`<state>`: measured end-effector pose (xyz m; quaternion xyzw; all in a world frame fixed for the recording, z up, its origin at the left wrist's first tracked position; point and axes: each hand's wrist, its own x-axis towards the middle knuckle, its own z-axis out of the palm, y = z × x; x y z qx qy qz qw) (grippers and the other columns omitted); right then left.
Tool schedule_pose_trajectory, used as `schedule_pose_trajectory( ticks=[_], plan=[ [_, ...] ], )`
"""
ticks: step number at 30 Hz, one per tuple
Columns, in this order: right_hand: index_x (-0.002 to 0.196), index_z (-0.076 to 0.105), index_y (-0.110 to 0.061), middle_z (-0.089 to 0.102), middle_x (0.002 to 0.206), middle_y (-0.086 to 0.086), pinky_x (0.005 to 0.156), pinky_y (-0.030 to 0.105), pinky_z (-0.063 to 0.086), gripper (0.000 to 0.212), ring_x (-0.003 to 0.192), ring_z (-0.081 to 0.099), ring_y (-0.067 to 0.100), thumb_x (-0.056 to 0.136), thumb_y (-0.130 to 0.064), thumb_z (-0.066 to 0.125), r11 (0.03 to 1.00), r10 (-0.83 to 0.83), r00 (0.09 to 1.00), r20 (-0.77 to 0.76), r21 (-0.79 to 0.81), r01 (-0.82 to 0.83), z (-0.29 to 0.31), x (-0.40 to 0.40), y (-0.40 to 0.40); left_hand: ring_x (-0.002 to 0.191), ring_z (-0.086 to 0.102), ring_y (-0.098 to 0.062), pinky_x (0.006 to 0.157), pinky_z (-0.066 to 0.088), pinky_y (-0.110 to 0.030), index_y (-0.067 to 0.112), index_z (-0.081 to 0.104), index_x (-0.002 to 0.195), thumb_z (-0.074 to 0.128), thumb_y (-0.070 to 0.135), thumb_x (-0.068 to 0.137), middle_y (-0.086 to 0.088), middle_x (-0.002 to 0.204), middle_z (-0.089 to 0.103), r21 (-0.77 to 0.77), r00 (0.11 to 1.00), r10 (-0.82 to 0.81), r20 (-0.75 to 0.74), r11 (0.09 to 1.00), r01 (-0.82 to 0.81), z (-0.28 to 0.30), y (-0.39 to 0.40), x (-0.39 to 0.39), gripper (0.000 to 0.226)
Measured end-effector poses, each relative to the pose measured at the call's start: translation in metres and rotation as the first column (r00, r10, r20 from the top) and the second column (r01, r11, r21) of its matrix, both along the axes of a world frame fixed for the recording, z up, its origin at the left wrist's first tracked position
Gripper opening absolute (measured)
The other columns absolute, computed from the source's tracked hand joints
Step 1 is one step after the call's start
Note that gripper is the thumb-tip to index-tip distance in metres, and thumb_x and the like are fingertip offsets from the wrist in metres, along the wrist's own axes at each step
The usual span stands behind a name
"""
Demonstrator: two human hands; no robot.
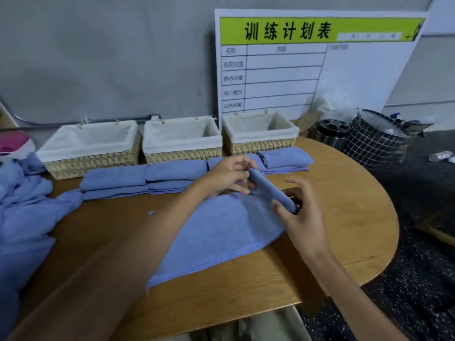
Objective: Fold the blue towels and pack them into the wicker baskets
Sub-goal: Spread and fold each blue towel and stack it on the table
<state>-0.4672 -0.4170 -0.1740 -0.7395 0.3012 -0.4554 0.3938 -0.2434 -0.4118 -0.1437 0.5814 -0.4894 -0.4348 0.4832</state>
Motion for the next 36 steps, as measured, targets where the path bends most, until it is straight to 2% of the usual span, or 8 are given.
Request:
schedule_pose_trajectory(
  ticks=[3,7,16,21,25,27,31,36],
  plan=[
    [0.118,0.051,-0.037,0.064,0.089,-0.013,0.065,0.035,0.051,0.046,0.075,0.061,0.013,0.088,-0.007,0.069,0.998,0.038,0.999,-0.005,-0.058,-0.038,0.012,0.025,0.030,0.085,0.067,-0.025,0.076,0.060,-0.045,0.014,0.063,0.105,0.046,0.020,0.100,-0.010,0.104,0.064,-0.012,0.978,0.047,-0.204,0.999,-0.051,0.015,0.038,0.021,0.019],
    [0.119,0.057,-0.025,0.064,0.090,-0.019,0.061,0.014,0.043,0.044,0.074,0.061,0.006,0.085,-0.002,0.072,0.978,0.121,0.990,-0.069,-0.161,-0.130,0.019,0.063,0.066,0.087,0.069,-0.025,0.077,0.059,-0.043,0.015,0.066,0.114,0.030,0.046,0.106,-0.009,0.101,0.070,0.001,0.961,0.125,-0.247,0.992,-0.129,0.032,0.093,0.056,0.049],
    [0.123,0.053,-0.023,0.061,0.102,0.002,0.072,0.036,0.050,0.036,0.090,0.059,0.019,0.088,-0.015,0.060,0.864,0.247,0.916,-0.315,-0.357,-0.356,-0.005,0.128,0.143,0.092,0.066,-0.023,0.080,0.053,-0.037,0.017,0.068,0.117,0.023,0.059,0.103,-0.008,0.099,0.074,0.040,0.949,0.317,0.004,0.948,-0.317,0.022,0.181,0.106,0.063],
    [0.111,0.056,-0.025,0.054,0.104,-0.006,0.074,0.032,0.044,0.061,0.097,0.048,0.016,0.087,-0.077,0.034,0.813,0.105,0.750,-0.653,-0.378,-0.442,-0.021,0.133,0.164,0.104,0.063,-0.005,0.102,0.047,-0.040,0.026,0.071,0.110,0.028,0.054,0.105,0.012,0.103,0.074,0.016,0.807,0.306,0.505,0.932,-0.363,-0.030,0.200,0.102,0.051],
    [0.098,0.062,-0.025,0.060,0.099,-0.008,0.074,0.037,0.048,0.052,0.092,0.055,0.014,0.096,-0.063,0.026,0.916,0.101,0.919,-0.380,-0.325,-0.235,0.001,0.123,0.145,0.111,0.063,-0.013,0.098,0.050,-0.040,0.018,0.068,0.122,0.039,0.032,0.106,0.005,0.119,0.071,-0.328,0.614,0.503,0.608,0.864,-0.382,-0.028,0.188,0.075,0.036],
    [0.101,0.062,-0.021,0.061,0.105,-0.002,0.075,0.040,0.049,0.045,0.094,0.058,0.021,0.099,-0.049,0.026,0.888,-0.049,0.921,-0.386,-0.439,-0.137,-0.002,0.122,0.125,0.123,0.056,-0.014,0.105,0.045,-0.037,0.021,0.057,0.137,0.039,0.023,0.108,0.003,0.133,0.063,-0.309,0.598,0.451,0.663,0.892,-0.330,-0.025,0.177,0.052,0.035],
    [0.152,0.029,-0.035,0.019,0.164,-0.004,0.114,0.046,0.026,0.088,0.149,0.021,0.025,0.085,-0.070,-0.015,0.914,-0.090,0.624,-0.776,-0.314,-0.258,-0.036,0.107,0.095,0.154,0.004,-0.014,0.125,0.003,-0.046,0.032,0.014,0.160,0.019,0.044,0.109,0.011,0.167,0.010,0.076,0.451,0.059,0.891,0.958,-0.275,-0.058,0.164,0.029,0.052],
    [0.155,-0.004,-0.046,-0.012,0.165,-0.013,0.122,0.045,0.005,0.100,0.154,-0.006,0.016,0.066,-0.081,-0.031,0.941,-0.013,0.596,-0.803,-0.211,-0.263,-0.052,0.088,0.077,0.153,-0.016,-0.014,0.124,-0.009,-0.047,0.033,-0.005,0.160,0.016,0.060,0.104,0.013,0.166,-0.015,0.157,0.370,-0.044,0.928,0.946,-0.283,-0.063,0.165,0.033,0.066]
  ],
)
